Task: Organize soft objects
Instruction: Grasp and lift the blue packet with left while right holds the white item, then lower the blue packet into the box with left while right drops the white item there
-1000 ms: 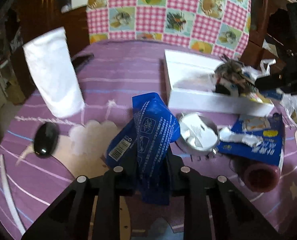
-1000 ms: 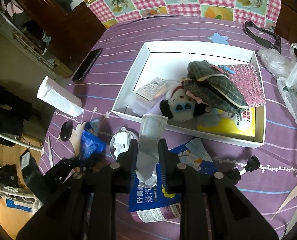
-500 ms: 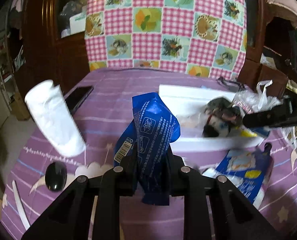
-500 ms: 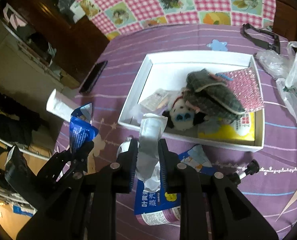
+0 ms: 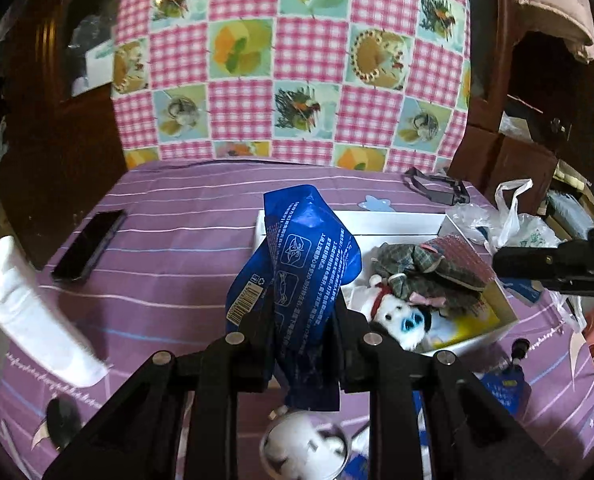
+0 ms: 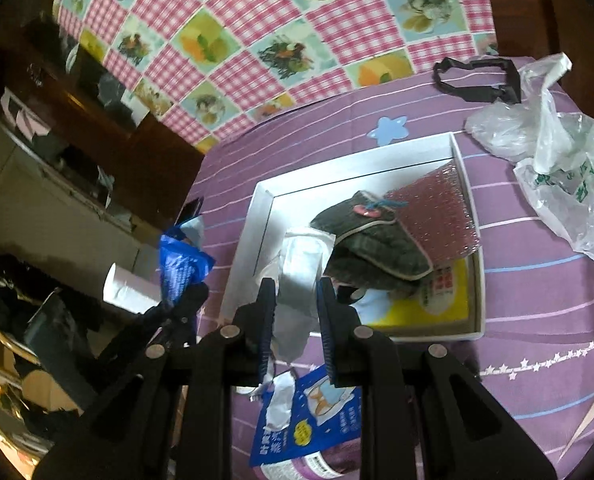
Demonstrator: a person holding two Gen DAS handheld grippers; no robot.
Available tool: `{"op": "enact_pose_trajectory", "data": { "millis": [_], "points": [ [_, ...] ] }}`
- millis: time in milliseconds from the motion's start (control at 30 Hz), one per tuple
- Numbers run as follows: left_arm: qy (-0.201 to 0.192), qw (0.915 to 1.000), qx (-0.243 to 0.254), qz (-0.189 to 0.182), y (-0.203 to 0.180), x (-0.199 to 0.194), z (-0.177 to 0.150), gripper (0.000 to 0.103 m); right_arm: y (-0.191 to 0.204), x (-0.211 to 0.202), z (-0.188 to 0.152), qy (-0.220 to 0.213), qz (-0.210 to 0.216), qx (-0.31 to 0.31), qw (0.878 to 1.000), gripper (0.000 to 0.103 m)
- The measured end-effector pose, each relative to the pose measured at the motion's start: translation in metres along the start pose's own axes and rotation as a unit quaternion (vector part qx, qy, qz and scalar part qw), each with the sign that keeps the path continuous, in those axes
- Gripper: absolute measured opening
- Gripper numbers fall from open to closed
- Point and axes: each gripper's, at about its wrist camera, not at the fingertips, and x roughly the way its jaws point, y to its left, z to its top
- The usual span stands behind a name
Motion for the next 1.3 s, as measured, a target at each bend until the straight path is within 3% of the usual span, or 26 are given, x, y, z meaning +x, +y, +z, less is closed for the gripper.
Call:
{"op": "enact_pose_trajectory", "data": {
  "millis": [433,500,567,600,767,967,1300],
  "points": [
    [0.041,0.9973,-0.01,-0.06,-0.011,0.071,-0.004,0.024,-0.026,0.015,0.006,-0.037,-0.004,0.012,0.999,0.023],
    [0.037,0.9979,-0.01,-0.053,-0.011,0.072,-0.006,0.041,-0.028,0.018,0.006,-0.039,0.005,0.015,0.999,0.023],
    [0.021,0.9979,-0.021,-0.058,-0.008,0.07,-0.007,0.084,-0.03,0.021,0.006,-0.038,0.005,0.017,0.999,0.023],
    [0.013,0.9974,-0.027,-0.065,-0.005,0.067,-0.006,0.087,-0.03,0.023,0.006,-0.037,0.001,0.017,0.999,0.023],
    [0.003,0.9962,-0.044,-0.075,0.002,0.059,0.0,0.087,-0.03,0.025,0.005,-0.036,-0.01,0.017,0.999,0.023],
    [0.0,0.9979,-0.02,-0.062,-0.002,0.055,-0.001,0.087,-0.021,0.026,0.002,-0.034,-0.012,0.002,0.999,0.023],
    [0.0,0.9971,-0.019,-0.073,0.0,0.049,0.0,0.087,-0.012,0.026,0.0,-0.037,-0.005,-0.01,0.999,0.023]
  ]
}}
